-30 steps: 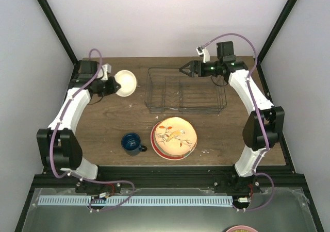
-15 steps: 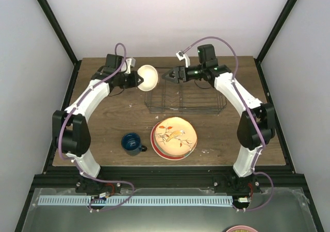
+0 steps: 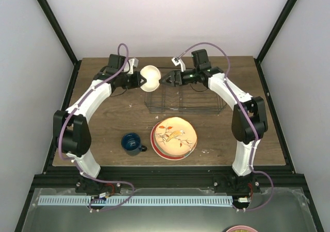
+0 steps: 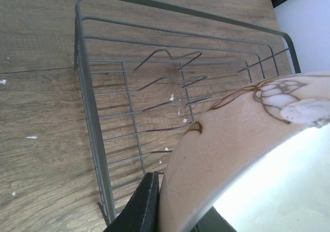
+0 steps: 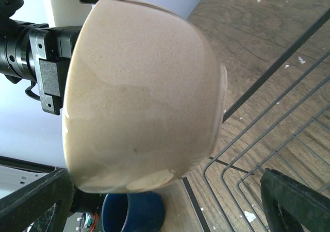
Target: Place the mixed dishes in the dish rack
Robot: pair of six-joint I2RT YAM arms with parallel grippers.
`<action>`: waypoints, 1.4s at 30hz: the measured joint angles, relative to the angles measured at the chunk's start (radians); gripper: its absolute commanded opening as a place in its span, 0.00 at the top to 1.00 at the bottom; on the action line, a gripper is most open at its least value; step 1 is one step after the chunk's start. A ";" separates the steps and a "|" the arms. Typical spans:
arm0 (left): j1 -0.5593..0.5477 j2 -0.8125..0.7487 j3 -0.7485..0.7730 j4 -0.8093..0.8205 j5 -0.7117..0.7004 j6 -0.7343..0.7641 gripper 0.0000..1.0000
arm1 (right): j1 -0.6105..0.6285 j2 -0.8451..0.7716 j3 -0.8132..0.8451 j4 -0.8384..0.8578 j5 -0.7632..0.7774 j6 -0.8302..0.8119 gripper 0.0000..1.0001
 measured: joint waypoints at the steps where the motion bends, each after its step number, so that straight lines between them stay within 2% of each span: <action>1: -0.002 0.000 0.000 0.000 0.002 -0.001 1.00 | 0.002 0.003 0.000 0.004 -0.004 0.002 0.00; 14: -0.008 0.000 0.000 0.001 0.018 -0.005 1.00 | 0.024 0.052 0.002 0.076 -0.067 0.050 0.02; 24: -0.022 0.010 0.000 0.036 0.055 -0.024 1.00 | 0.045 0.058 0.008 0.134 -0.092 0.088 0.26; 29: -0.022 0.022 0.000 0.046 0.050 -0.029 1.00 | 0.044 0.059 0.008 0.129 -0.068 0.098 0.49; 35: -0.022 0.025 0.000 0.052 0.053 -0.030 1.00 | 0.044 0.059 0.008 0.129 -0.065 0.097 0.59; 39: -0.022 0.032 0.000 0.057 0.058 -0.032 0.90 | 0.043 0.059 0.008 0.122 -0.056 0.095 0.70; 42: -0.022 0.032 0.000 0.057 0.060 -0.029 0.85 | 0.043 0.059 0.016 0.099 -0.051 0.079 0.74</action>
